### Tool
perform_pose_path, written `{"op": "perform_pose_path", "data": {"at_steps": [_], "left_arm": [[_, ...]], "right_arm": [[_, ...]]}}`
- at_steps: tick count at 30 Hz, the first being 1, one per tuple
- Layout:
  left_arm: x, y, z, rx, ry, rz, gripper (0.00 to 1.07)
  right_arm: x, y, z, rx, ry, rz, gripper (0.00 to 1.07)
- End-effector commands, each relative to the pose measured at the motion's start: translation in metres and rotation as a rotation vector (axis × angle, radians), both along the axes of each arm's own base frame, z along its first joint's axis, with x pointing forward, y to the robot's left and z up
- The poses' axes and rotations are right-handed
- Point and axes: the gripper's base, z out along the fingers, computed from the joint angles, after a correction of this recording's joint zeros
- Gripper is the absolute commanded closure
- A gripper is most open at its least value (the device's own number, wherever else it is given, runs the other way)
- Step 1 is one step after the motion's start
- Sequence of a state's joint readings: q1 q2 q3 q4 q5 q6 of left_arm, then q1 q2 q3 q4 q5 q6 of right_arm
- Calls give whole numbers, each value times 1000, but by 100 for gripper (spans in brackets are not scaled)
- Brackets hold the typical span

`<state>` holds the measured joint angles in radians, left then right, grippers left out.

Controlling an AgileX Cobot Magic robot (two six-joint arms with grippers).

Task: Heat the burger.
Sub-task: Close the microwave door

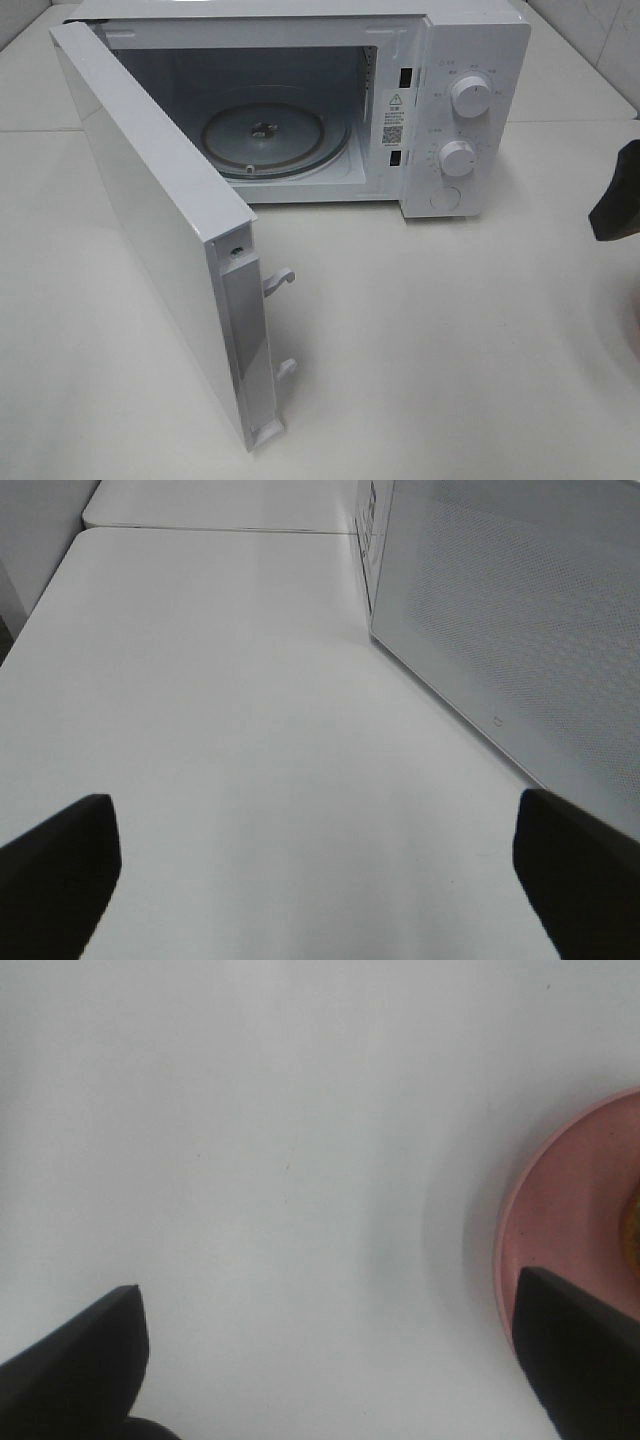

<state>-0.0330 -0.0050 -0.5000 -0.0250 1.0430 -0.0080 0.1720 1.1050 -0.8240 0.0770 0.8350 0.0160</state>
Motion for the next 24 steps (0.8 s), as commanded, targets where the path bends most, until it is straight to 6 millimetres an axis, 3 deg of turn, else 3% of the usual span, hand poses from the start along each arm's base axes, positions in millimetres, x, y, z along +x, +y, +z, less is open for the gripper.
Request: {"op": "perform_pose_path", "data": {"at_steps": [1, 7, 15, 16, 19, 24], "left_arm": [[-2, 0, 0, -9, -22, 2, 7], [-2, 0, 0, -9, -22, 2, 7], [-2, 0, 0, -9, -22, 2, 7], [-2, 0, 0, -9, -22, 2, 7], [-2, 0, 0, -9, -22, 2, 7], [-2, 0, 0, -9, -22, 2, 7]], "right_arm": [[-11, -4, 11, -15, -45, 10, 13], [-45, -12, 30, -43, -88, 15, 13], [-114, -34, 56, -62, -253, -120, 13], [-114, -34, 56, -62, -253, -120, 13], [-144, -41, 45, -64, -322, -127, 13], [-161, -42, 29, -42, -366, -118, 13]]}}
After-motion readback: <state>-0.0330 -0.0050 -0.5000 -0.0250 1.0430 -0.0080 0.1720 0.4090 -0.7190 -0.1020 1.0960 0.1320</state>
